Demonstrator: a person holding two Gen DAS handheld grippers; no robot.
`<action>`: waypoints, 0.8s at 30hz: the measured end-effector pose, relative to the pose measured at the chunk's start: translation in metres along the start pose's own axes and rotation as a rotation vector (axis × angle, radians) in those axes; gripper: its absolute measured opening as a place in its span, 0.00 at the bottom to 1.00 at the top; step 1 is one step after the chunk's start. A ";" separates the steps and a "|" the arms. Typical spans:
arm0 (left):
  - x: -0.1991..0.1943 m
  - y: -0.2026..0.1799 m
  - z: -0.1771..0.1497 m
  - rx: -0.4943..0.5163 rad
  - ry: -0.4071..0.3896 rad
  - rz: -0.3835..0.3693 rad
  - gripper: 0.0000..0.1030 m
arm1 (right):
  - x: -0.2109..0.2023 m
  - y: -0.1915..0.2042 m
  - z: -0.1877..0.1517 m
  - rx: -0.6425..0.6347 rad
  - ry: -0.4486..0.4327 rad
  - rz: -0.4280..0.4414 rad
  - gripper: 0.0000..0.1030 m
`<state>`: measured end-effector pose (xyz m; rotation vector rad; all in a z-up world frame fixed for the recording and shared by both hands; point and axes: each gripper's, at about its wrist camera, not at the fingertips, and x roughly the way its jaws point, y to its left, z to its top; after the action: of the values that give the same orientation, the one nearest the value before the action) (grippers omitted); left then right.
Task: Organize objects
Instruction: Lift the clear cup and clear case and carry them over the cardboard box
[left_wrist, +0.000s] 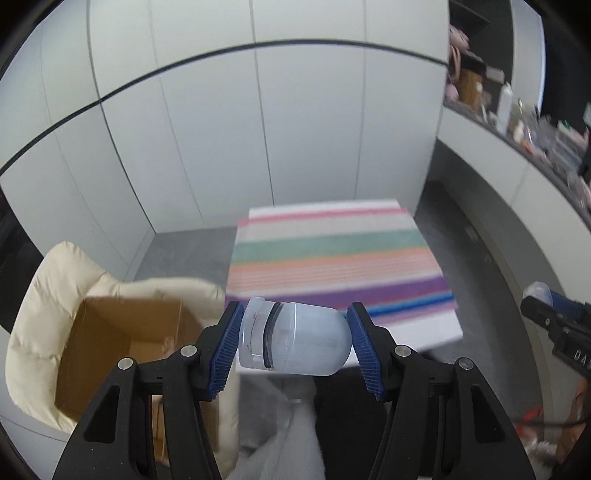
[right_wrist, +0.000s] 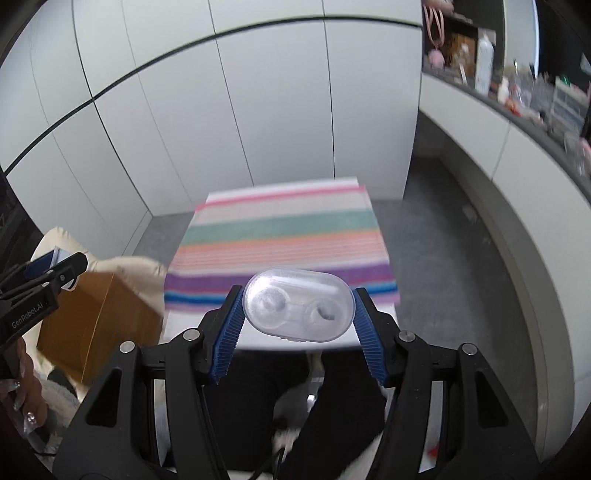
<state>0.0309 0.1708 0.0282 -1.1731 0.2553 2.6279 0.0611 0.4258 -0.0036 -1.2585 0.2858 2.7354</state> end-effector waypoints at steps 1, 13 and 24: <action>-0.002 0.000 -0.007 -0.001 0.011 -0.007 0.57 | -0.002 -0.003 -0.009 0.007 0.020 0.006 0.59; -0.006 0.006 -0.024 -0.025 0.047 -0.047 0.57 | -0.008 -0.019 -0.029 0.033 0.046 -0.025 0.59; 0.002 0.066 -0.040 -0.144 0.071 0.031 0.57 | 0.009 0.015 -0.019 -0.049 0.057 -0.003 0.59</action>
<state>0.0379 0.0984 0.0040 -1.3207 0.0997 2.6726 0.0664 0.4070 -0.0210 -1.3495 0.2229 2.7235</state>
